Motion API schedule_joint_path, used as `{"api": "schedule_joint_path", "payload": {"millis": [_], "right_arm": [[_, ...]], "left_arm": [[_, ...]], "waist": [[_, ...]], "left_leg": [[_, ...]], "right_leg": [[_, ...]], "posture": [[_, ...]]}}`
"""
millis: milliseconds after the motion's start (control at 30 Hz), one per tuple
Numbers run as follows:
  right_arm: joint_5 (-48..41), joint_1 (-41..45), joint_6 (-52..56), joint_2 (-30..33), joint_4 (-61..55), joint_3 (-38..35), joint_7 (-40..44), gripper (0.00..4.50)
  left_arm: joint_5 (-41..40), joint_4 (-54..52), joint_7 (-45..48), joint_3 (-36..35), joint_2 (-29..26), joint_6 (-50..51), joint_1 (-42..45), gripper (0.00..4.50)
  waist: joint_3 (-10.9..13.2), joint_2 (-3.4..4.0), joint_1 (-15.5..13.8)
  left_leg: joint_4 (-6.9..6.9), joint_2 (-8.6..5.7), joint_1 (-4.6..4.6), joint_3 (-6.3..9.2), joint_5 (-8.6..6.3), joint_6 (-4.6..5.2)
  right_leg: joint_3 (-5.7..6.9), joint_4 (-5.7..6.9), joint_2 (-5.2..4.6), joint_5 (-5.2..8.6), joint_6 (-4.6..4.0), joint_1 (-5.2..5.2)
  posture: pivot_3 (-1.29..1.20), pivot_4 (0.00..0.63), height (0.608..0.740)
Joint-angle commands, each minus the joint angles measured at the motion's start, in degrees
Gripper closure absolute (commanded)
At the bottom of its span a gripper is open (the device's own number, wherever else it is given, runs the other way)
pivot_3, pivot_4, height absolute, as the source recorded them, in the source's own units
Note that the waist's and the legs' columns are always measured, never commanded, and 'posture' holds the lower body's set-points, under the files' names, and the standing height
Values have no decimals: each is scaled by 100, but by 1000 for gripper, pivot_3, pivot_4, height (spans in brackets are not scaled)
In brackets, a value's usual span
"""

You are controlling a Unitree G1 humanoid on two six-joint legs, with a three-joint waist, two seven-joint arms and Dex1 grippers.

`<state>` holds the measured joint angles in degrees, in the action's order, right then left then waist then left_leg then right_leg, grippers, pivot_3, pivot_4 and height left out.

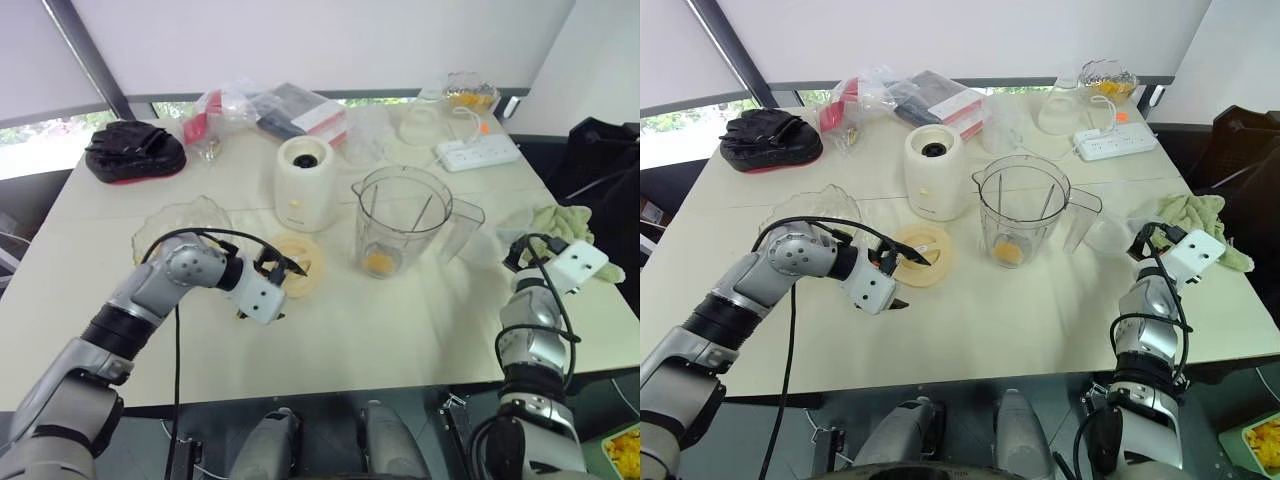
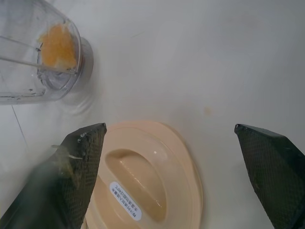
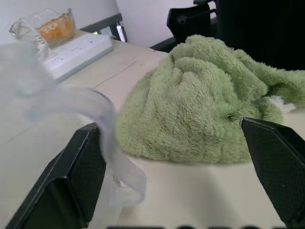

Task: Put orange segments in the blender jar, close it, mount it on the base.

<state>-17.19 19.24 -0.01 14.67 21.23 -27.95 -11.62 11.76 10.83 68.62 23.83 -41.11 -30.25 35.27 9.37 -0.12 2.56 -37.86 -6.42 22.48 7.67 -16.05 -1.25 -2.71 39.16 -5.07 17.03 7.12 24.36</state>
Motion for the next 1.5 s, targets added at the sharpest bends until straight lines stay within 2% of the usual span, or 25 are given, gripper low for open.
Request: {"api": "schedule_joint_path", "payload": {"millis": [33, 567, 700, 900, 1100, 1233, 1367, 1500], "right_arm": [[20, -170, 195, -19, -747, 27, -83, 29], [-133, -1391, 1505, -352, -3075, 306, 25, 29], [-131, -1668, 2012, -198, -3625, 379, 150, 29], [-319, -2033, 3024, 1158, -4689, 672, 1502, 29], [-1017, -2161, 3816, 2202, -5331, 436, 2704, 29], [-1422, -2198, 3996, 3083, -5704, 384, 3794, 29], [-1741, -2062, 4116, 3458, -6011, 435, 4248, 29], [-1976, -1728, 4257, 3450, -6302, 655, 4276, 29]], "left_arm": [[-124, -178, -8, -66, -45, -3, -27, 0], [-139, -127, -16, -50, 35, 33, -39, 0], [-161, -44, 15, -68, 38, 27, 14, 0], [-495, 105, 240, -219, -68, 296, 123, 0], [-897, 347, 675, -348, -249, 668, 311, 0], [-1033, 776, 1025, -419, -346, 901, 617, 0], [-1091, 1382, 1370, -430, -279, 1081, 1040, 0], [-1287, 1988, 1732, -461, -37, 1516, 1461, 0]], "waist": [[0, 0, -1], [-1, 2, -18], [-1, 2, -19], [0, 1, -23], [-2, -5, -32], [2, -10, -51], [2, -21, -86], [5, -26, -166]], "left_leg": [[0, 0, 0, 0, 0, 0], [-1, 0, -1, 0, -2, 4], [-2, -1, 0, 1, -4, 7], [-5, -1, 0, -1, -17, 29], [-8, 2, -1, 1, -23, 40], [-12, 3, 0, 1, -24, 42], [-17, 5, -2, 5, -27, 47], [-25, 4, -1, 4, -28, 48]], "right_leg": [[0, 0, 0, 0, 0, 0], [-1, 2, 1, 0, 0, 0], [-1, 1, 0, 0, 0, -1], [0, 1, 1, 0, 0, -3], [4, -2, 3, 0, 1, -8], [6, -2, 3, 0, 1, -9], [15, -8, 3, 1, 1, -22], [16, -8, 2, 1, 2, -22]], "posture": [[0, 150, 740], [0, 150, 740], [0, 150, 740], [0, 150, 740], [0, 150, 740], [0, 150, 740], [0, 150, 740], [0, 150, 740]]}}
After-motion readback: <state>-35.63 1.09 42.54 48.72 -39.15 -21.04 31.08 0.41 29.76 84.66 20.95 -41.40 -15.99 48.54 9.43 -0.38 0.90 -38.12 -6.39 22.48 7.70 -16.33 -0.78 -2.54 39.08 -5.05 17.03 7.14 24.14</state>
